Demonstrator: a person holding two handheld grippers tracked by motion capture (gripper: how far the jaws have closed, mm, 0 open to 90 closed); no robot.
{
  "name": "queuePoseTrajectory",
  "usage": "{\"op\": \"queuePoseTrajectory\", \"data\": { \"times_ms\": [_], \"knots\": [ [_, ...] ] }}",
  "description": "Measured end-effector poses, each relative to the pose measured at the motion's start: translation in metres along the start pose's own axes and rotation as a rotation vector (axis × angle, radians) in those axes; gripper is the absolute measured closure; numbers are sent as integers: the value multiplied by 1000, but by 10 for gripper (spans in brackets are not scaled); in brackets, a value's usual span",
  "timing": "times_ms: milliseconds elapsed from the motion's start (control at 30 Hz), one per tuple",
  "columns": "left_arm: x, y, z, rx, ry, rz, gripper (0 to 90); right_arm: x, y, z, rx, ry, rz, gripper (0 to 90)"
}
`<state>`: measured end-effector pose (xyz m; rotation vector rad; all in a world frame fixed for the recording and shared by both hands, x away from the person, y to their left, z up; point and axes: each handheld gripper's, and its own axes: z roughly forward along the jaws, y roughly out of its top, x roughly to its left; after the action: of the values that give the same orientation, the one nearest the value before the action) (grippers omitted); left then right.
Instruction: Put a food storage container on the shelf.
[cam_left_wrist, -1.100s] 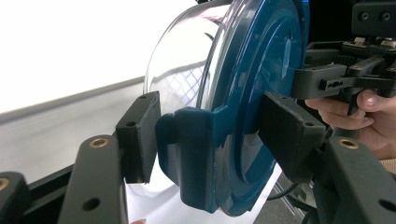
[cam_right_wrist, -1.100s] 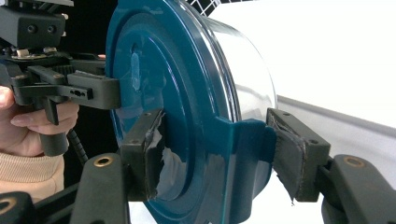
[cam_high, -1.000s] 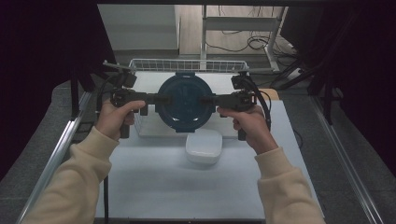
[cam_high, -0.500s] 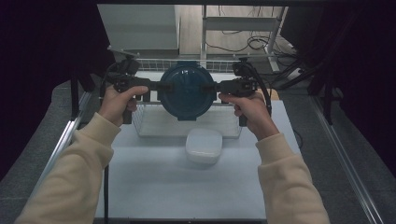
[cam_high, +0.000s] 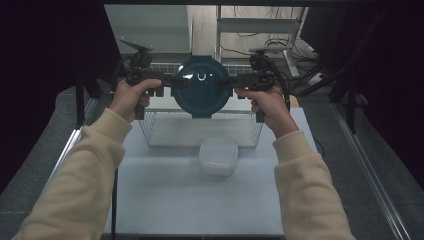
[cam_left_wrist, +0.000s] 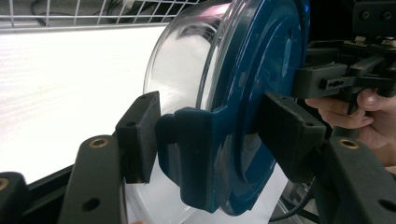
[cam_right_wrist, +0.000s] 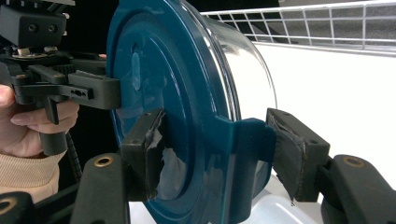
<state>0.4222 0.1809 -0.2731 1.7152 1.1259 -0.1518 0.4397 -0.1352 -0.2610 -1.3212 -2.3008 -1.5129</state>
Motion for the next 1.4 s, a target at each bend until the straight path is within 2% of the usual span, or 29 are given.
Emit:
{"op": "queuePoseTrajectory", "data": {
  "times_ms": [267,633,667,767,933,1100,1400],
  "knots": [
    [14,8,8,7,-7,-13,397,-10,9,8,6,0,14,395],
    [37,11,23,38,9,-65,391,-33,10,30,43,6,68,390],
    [39,12,23,30,5,-82,389,-34,10,32,46,5,73,389],
    [42,14,24,26,7,-90,389,-37,12,35,31,8,86,389],
    [54,18,30,19,-14,-147,391,-45,14,40,20,18,118,384],
    [62,21,37,14,-18,-190,379,-60,17,48,5,43,183,370],
    [84,23,49,13,-64,-289,367,-75,18,57,14,64,295,354]
  ]
}}
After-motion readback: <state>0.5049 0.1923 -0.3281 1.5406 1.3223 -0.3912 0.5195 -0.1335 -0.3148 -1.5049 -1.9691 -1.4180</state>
